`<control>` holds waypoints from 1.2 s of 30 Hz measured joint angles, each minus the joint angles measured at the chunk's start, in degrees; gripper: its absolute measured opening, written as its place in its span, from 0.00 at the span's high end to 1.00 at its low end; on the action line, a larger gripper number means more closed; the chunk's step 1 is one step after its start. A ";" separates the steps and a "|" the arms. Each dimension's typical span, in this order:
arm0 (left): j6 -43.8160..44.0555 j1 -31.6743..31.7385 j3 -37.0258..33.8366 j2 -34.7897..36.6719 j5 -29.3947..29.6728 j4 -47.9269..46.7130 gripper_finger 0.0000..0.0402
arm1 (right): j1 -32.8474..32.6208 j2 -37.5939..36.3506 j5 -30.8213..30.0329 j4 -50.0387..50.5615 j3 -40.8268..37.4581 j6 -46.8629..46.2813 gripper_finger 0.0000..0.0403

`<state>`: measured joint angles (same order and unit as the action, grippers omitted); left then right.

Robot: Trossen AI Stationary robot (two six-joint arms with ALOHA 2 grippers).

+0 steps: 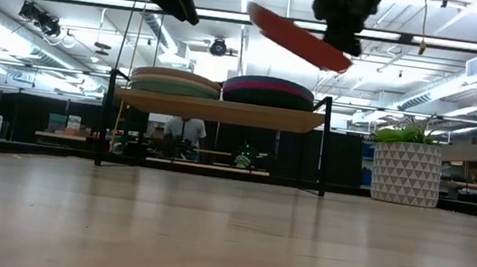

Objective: Place and stack plates onto a shelf
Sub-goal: Stack the orange plate on top of the blue plate on the shelf

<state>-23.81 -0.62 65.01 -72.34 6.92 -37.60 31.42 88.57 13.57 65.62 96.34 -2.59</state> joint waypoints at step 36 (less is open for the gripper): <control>9.22 0.02 0.00 -0.02 -0.11 -3.48 0.59 | 17.60 19.18 11.70 -2.55 14.33 10.71 0.78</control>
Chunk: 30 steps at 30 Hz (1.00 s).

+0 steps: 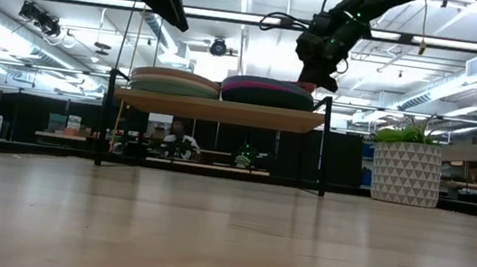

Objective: Place and stack plates onto a shelf
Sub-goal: Stack the orange plate on top of the blue plate on the shelf, then return to Home Position

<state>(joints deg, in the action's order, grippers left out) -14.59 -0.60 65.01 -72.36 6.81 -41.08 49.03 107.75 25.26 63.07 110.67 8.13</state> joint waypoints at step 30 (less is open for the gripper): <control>-0.63 -0.97 -17.81 7.11 -3.71 16.77 0.59 | -8.45 -32.26 -6.48 -21.00 -30.86 -1.13 0.78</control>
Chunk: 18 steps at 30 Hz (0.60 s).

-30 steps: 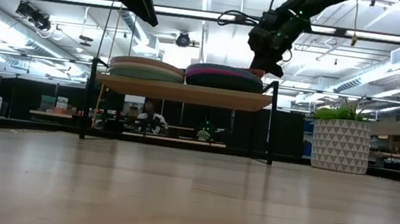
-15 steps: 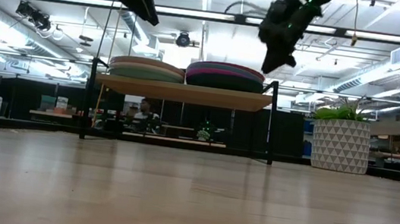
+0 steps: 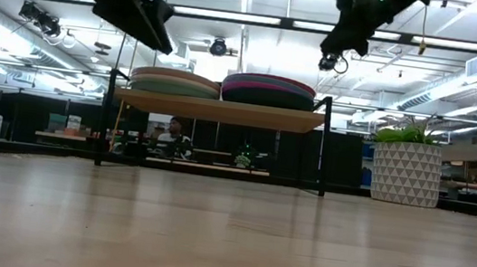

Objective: Place and stack plates onto a shelf
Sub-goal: Return to Home Position

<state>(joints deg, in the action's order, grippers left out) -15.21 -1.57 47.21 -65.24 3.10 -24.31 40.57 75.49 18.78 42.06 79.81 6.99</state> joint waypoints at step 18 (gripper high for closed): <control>3.93 -2.02 -22.33 8.21 0.24 23.59 0.59 | -13.83 -23.11 -5.40 -26.90 -35.35 -10.69 0.78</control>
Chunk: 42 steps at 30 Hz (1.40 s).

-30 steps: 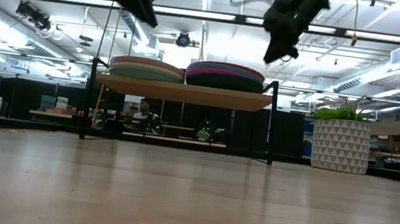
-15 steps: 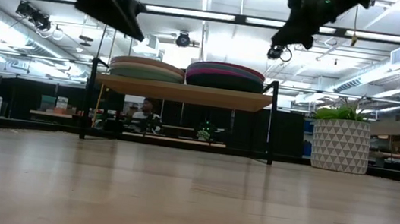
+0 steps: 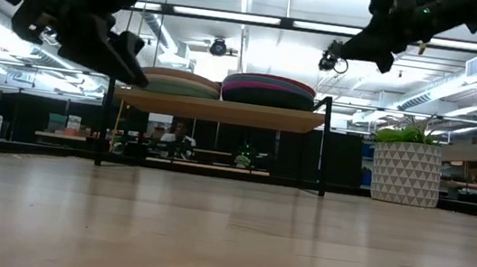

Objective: Place and stack plates onto a shelf
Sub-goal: Return to Home Position

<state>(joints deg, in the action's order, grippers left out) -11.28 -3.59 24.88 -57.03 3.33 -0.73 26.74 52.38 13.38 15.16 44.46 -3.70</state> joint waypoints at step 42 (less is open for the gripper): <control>4.93 7.53 -24.39 36.11 10.99 13.09 0.59 | -17.68 -6.58 -22.72 -55.50 -44.13 -1.08 0.78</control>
<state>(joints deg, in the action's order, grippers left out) -6.35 3.95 0.49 -20.92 14.32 12.36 9.06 45.80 -9.34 -40.34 0.34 -4.78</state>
